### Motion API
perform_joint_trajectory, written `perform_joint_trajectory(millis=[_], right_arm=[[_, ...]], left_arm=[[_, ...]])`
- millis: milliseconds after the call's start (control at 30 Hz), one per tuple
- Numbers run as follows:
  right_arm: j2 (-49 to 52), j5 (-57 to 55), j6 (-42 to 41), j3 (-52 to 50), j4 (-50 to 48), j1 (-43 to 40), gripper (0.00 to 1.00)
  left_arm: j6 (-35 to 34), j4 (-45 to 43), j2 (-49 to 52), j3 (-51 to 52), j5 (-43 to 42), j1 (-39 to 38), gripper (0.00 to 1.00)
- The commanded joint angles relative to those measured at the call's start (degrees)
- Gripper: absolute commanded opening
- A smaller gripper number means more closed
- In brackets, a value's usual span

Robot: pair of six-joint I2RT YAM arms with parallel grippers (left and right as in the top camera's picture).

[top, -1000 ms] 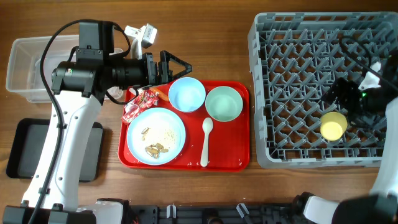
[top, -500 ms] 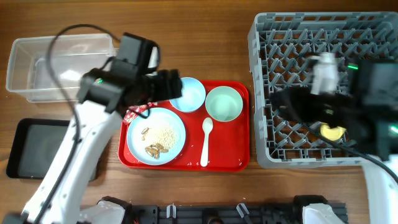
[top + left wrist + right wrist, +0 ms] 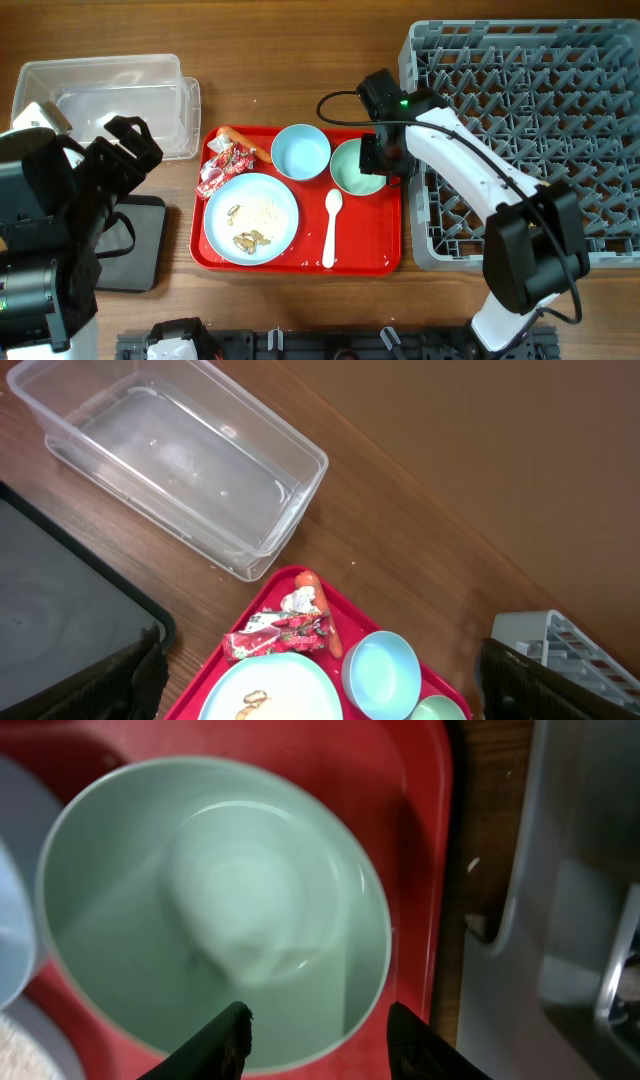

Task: Sort waste into correct bins and load items into the dishwasher rack
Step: 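Move the right gripper to the green bowl and grasp its rim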

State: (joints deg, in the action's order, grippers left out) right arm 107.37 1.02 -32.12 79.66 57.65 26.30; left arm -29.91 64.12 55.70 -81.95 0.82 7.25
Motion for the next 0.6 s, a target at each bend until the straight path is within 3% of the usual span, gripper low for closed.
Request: perform_joint_trajectory(millis=[0,167,267,433,567], right_arm=[[2.97,-2.08,-0.46,0.48,-1.31,-0.2,0.44],[7.72,-4.15,-3.89,0.48,-0.68,-0.5,0.44],[7.89,-2.49,0.07,0.55,-1.2,-0.66,0.45],[0.76,-1.05,5.42,0.61,-1.53,-0.76,0.49],[-3.96,-3.26,3.15,0.61,-1.11,-0.9,0.49]], left_arm=[[-0.59,0.04,0.15,-0.24,0.55,0.44,1.0],[-0.57,0.04,0.17,-0.24,0.55,0.44,1.0],[-0.57,0.04,0.17,-0.24,0.57,0.44,1.0],[-0.59,0.02,0.17,-0.24,0.55,0.44,1.0],[-0.59,0.04,0.17,-0.24,0.55,0.44,1.0]])
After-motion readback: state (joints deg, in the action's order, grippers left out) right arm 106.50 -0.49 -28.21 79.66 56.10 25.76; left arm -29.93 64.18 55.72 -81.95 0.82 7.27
